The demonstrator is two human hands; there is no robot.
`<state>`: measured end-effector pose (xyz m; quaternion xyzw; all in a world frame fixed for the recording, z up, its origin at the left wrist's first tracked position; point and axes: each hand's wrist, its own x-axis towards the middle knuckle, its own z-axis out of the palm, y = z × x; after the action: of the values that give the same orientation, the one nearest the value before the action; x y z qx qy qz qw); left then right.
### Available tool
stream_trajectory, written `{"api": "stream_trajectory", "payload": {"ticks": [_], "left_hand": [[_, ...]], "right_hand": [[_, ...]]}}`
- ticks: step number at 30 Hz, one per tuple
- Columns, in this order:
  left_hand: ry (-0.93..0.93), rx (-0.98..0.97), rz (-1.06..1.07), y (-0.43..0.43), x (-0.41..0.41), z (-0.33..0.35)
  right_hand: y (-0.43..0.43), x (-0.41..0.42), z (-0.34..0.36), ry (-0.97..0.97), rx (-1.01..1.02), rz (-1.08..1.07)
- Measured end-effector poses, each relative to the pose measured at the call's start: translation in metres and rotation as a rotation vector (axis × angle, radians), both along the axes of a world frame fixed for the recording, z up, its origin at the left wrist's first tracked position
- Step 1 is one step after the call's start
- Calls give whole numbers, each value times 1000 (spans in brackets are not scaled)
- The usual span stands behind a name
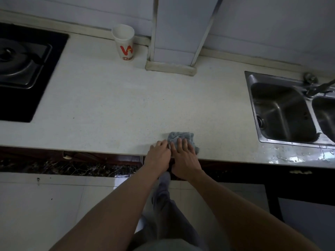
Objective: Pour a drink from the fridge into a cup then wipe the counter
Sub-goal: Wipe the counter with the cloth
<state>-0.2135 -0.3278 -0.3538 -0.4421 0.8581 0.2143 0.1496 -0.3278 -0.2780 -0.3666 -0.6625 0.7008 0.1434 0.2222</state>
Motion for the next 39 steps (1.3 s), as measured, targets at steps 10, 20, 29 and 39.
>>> {"api": "stream_trajectory", "payload": {"ticks": [10, 20, 29, 39], "left_hand": [[-11, 164, -98, -38, -4, 12], [121, 45, 149, -131, -16, 15], [40, 197, 248, -160, -4, 9], [23, 249, 221, -161, -1, 6]], "right_hand": [[-100, -50, 5, -13, 56, -51], [-220, -117, 7, -39, 56, -115], [-279, -139, -2, -45, -39, -202], [-305, -70, 0, -86, -38, -228]]}}
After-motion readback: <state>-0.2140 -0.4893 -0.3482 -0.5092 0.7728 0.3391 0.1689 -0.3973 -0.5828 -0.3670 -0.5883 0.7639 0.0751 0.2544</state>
